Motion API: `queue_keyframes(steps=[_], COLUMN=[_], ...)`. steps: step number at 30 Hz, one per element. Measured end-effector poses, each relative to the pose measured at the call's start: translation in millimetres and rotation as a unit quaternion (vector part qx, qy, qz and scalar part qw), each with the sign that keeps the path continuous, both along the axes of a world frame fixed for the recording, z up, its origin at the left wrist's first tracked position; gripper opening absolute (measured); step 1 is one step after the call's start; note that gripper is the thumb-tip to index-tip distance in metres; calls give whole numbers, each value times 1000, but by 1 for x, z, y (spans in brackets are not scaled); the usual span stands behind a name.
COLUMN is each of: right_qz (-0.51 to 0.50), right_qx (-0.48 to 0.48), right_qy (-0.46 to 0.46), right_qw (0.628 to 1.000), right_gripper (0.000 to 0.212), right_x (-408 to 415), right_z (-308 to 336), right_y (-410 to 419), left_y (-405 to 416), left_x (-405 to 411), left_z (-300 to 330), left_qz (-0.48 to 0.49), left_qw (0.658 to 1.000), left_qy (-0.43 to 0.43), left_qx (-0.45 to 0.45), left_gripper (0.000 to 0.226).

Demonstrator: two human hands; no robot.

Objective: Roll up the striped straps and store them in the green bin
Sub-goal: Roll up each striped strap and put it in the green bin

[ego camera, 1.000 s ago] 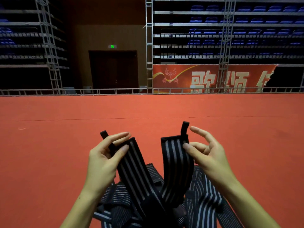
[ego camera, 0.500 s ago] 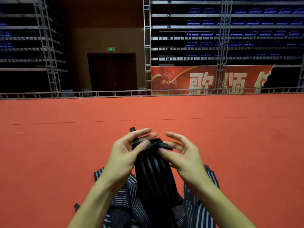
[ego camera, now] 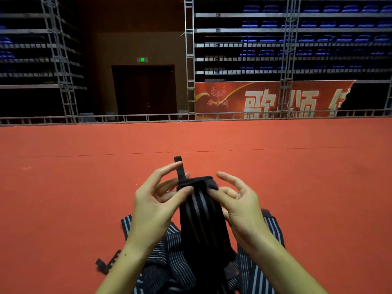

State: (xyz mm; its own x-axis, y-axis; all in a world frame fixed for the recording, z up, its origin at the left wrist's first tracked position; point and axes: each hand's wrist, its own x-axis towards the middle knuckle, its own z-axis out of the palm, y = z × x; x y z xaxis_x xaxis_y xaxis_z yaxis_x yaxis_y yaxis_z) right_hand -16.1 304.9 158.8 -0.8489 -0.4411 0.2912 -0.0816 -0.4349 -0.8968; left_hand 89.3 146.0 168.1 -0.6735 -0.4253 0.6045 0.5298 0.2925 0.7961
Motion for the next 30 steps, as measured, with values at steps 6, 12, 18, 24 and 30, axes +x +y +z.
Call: queue_keyframes(steps=[6,12,18,24,30], right_qz=[-50,-78,-94,-92,-12], right_qx=[64,-6,-18,-43,37], right_qy=[154,189,232,255,266], right_qw=[985,979,968,962,963], right_gripper=[57,57,57,56,59], right_x=[4,2,-7,-14,-34], right_z=[12,31,69,105,105], right_y=[8,3,-6,-17,-1], left_y=[0,13,23,25,12], left_x=[2,3,1,-11,-18], left_z=[8,15,22,68,111], left_qz=[-40,-26,0,60,52], left_qw=[999,999,997,992,991], left_qy=[-5,13,35,103,119], left_qx=[27,30,63,28,-23], left_gripper=[55,61,77,76,73])
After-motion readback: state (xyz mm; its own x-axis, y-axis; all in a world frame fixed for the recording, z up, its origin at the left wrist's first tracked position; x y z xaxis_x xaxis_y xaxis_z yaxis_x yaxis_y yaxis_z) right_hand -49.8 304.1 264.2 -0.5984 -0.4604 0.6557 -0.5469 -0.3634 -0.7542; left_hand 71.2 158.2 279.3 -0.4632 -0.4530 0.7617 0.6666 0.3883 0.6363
